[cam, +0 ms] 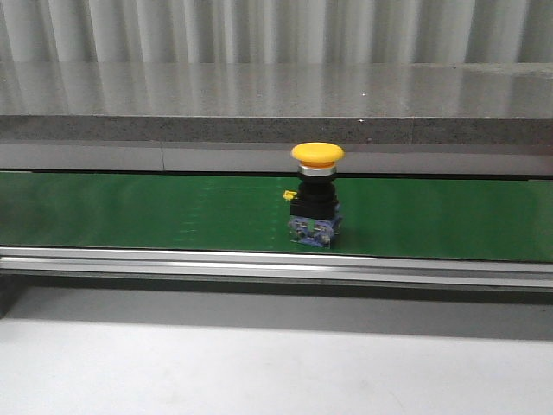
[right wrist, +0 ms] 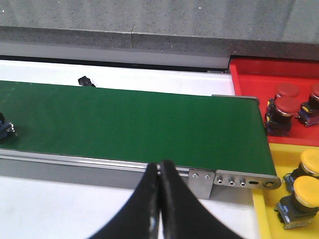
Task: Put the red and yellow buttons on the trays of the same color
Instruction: 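Set the red button on the belt and open the left gripper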
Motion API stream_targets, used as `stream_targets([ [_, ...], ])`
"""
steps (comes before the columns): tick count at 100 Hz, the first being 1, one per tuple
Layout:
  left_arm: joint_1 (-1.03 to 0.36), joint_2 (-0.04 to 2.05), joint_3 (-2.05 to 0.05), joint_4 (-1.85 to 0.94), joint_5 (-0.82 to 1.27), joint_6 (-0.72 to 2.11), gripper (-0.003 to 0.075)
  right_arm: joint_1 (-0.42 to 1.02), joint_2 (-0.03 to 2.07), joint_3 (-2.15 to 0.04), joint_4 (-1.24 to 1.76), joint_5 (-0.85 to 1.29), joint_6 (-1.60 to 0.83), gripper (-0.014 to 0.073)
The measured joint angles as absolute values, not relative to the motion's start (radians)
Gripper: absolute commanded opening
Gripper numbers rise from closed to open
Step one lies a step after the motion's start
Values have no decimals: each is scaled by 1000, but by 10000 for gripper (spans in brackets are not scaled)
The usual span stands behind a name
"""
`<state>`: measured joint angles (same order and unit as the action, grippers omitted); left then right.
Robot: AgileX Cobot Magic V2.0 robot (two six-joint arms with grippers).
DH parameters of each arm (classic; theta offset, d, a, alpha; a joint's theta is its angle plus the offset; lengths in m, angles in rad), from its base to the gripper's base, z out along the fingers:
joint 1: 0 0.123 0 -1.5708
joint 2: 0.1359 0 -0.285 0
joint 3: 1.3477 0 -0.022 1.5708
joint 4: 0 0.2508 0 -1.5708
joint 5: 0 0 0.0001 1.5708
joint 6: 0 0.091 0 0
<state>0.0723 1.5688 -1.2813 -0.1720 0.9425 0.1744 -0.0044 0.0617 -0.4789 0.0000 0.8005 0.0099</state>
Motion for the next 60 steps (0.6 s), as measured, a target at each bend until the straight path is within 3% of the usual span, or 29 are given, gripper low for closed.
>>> stream_targets([
  [27,-41,1355,-1096,-169,785,213,-20,-4,62,-479,0,801,10,-65],
  [60,-137,1057,-847,-169,634,255,-20,-4,62,-479,0,801,10,-65],
])
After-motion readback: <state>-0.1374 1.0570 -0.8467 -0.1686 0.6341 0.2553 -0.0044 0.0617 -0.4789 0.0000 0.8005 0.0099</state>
